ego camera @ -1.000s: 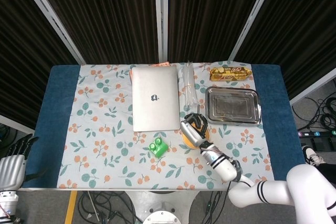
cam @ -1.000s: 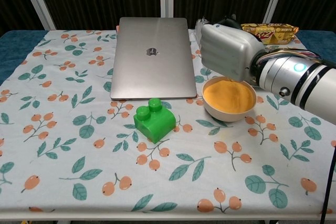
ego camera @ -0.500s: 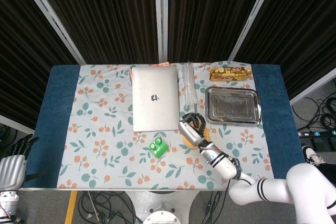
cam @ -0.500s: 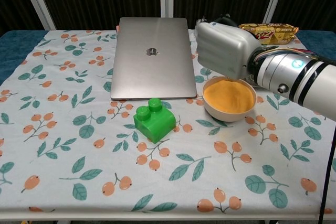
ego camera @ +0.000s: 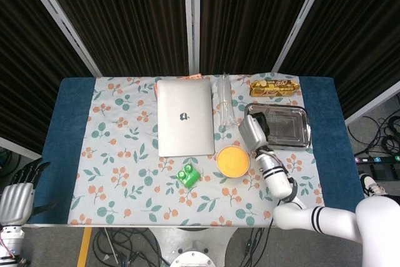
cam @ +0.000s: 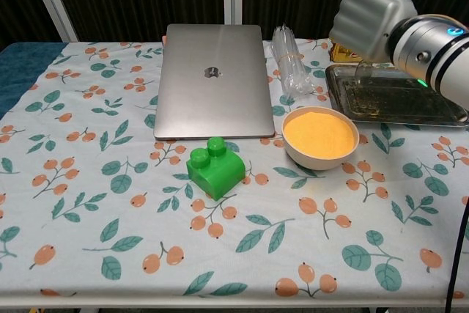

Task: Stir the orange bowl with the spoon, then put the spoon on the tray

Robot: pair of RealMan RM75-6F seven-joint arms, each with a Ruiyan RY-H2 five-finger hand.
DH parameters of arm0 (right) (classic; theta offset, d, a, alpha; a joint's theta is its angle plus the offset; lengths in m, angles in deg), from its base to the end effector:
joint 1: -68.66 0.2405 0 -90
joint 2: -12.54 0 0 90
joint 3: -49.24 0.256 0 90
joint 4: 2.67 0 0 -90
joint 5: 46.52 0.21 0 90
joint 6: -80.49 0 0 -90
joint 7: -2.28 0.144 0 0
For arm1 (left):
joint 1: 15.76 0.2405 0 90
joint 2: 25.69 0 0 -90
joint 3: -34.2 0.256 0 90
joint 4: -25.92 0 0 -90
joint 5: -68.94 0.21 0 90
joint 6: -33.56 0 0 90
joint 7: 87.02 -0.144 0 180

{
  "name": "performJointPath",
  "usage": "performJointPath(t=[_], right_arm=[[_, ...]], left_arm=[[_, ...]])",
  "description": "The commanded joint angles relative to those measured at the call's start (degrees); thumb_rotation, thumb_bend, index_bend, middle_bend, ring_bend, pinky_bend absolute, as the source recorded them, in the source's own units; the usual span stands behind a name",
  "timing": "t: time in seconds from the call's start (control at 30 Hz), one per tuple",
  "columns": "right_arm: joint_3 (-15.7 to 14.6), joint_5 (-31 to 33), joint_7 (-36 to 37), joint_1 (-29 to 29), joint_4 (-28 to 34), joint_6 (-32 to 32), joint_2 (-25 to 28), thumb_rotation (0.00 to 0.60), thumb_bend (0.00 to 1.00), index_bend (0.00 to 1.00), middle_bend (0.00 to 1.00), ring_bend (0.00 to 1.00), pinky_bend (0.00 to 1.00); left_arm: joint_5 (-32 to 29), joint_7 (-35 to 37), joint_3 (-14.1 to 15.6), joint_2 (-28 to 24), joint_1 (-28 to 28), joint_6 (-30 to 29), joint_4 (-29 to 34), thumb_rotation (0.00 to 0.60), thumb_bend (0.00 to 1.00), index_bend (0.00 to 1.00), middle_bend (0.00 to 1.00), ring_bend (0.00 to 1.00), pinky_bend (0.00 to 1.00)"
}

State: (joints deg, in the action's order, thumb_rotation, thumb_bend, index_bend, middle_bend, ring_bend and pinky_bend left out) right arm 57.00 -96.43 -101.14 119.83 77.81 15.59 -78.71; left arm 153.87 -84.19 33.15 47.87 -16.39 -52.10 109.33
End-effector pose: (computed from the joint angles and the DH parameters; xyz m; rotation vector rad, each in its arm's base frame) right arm -0.1336 -0.3782 -0.0055 1.7713 0.3867 -0.0595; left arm -0.3412 0.1508 0.1172 -1.3123 -1.0146 -0.8703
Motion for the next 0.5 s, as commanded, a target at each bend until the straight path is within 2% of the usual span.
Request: performJointPath(t=[0.03,0.37,0.5], right_arm=[[4.28,9.38,3.67,0.37,-2.05,1.28,0.99,0.6,0.45,1.0,1.0,1.0,1.0],[6.45,27.02,9.81,2.66,-14.39,8.86,-4.27,0.6,0.41,0.99,1.0,1.0,1.0],[6.14,29.98,12.05,3.74,-20.09,11.28,-7.37,0.6,0.38,0.92,1.0,1.0,1.0]], left_arm=[[-0.02,-0.5,-0.01,-0.24,-0.25,0.32,0.59,0.6,0.14,0.22,0.2,0.12,0.18],[-0.5,-1.73,0.22,-0.7,-0.25,0.73,1.88,0.6,0.14,0.22,0.2,0.12,0.18],[-0.75,-1.92,0.37,-0.84,0.0,0.66,2.1,0.6,0.14,0.22,0.2,0.12,0.18]])
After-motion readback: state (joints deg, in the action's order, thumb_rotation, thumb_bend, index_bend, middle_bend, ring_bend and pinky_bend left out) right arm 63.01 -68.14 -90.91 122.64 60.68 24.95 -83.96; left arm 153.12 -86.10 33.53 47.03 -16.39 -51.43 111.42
